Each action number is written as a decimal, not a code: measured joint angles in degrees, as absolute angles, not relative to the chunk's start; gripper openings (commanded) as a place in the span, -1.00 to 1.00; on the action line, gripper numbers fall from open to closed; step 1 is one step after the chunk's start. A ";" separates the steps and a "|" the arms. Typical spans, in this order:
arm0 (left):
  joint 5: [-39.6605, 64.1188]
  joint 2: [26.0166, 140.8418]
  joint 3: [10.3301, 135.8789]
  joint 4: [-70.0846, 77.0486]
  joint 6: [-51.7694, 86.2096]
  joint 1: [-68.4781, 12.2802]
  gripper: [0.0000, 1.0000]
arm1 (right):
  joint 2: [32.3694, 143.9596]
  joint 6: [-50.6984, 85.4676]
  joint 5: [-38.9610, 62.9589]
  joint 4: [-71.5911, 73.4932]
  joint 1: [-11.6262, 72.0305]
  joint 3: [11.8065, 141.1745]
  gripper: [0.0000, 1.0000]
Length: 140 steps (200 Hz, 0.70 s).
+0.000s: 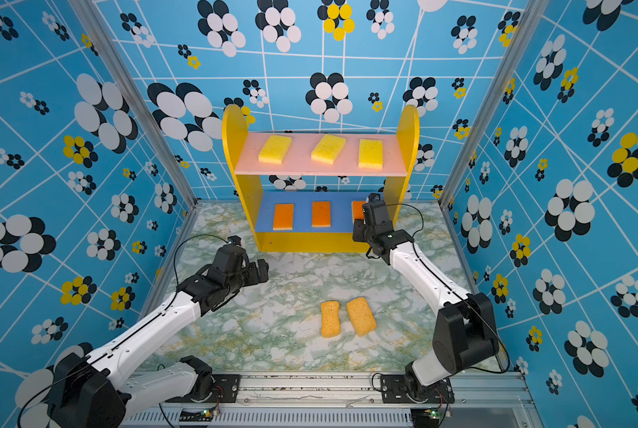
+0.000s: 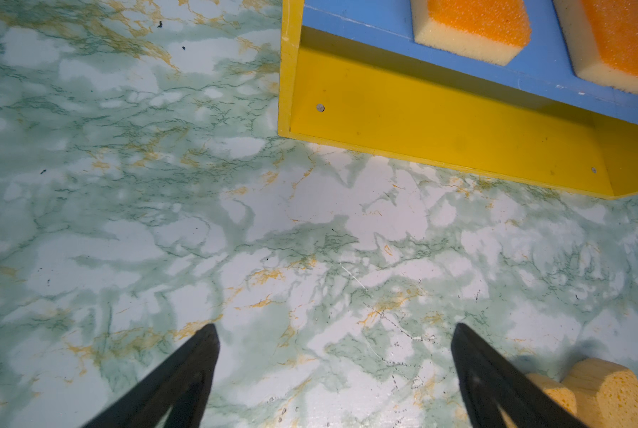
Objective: Arrange cleaning sponges on a shelf
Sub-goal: Place the cleaning sponge at the shelf.
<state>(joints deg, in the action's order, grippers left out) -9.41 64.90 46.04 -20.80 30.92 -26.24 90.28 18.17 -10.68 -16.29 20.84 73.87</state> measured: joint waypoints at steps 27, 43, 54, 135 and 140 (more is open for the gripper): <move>-9.41 64.90 46.04 -20.84 30.89 -26.24 0.98 | 94.56 18.20 -11.07 -14.92 20.21 77.10 0.09; -9.41 64.53 46.06 -21.12 30.89 -26.24 0.98 | 96.53 18.28 -11.20 -14.06 19.79 78.32 0.09; -9.43 64.16 46.06 -21.32 30.89 -26.24 0.98 | 97.58 18.48 -11.33 -13.61 19.53 78.74 0.08; -9.43 63.57 46.15 -22.20 30.89 -26.24 0.98 | 103.37 18.92 -11.73 -12.47 18.28 81.69 0.09; -9.43 63.57 46.15 -22.24 30.89 -26.24 0.98 | 103.63 18.94 -11.73 -12.34 18.28 81.93 0.09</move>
